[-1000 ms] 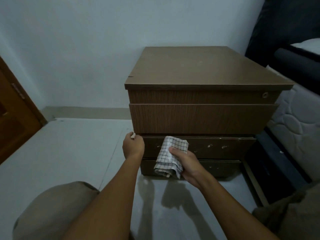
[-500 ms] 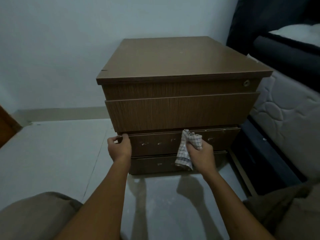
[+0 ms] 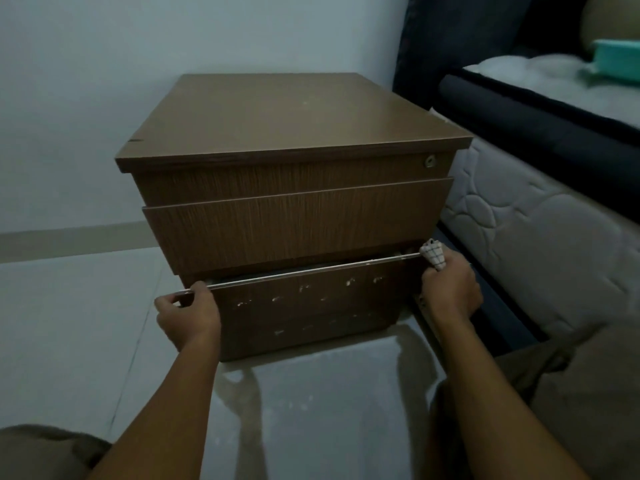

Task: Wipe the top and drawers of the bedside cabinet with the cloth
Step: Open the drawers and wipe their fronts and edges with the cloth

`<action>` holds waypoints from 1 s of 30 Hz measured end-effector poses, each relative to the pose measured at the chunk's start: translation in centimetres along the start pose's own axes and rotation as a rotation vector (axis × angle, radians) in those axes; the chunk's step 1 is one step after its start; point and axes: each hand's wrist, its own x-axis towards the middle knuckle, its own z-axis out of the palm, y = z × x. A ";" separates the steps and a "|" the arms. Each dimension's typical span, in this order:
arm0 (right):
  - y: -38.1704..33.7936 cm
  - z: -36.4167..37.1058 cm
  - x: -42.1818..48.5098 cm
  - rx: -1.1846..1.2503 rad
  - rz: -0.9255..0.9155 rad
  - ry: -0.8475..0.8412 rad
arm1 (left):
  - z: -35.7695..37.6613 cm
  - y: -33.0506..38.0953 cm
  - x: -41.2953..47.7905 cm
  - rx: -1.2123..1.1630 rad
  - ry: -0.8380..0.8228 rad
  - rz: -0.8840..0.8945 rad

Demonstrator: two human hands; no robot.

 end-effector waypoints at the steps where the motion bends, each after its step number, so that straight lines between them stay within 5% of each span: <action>1: 0.1 0.0 0.4 -0.013 -0.008 0.002 | 0.0 0.0 0.0 -0.005 0.002 -0.002; 17: -2.3 0.4 4.3 -0.592 -0.308 -0.409 | 0.0 -0.2 0.1 -0.015 -0.011 0.015; 30: -4.5 0.3 4.3 -0.688 -0.467 -0.635 | -0.3 -0.2 0.2 -0.007 -0.027 -0.006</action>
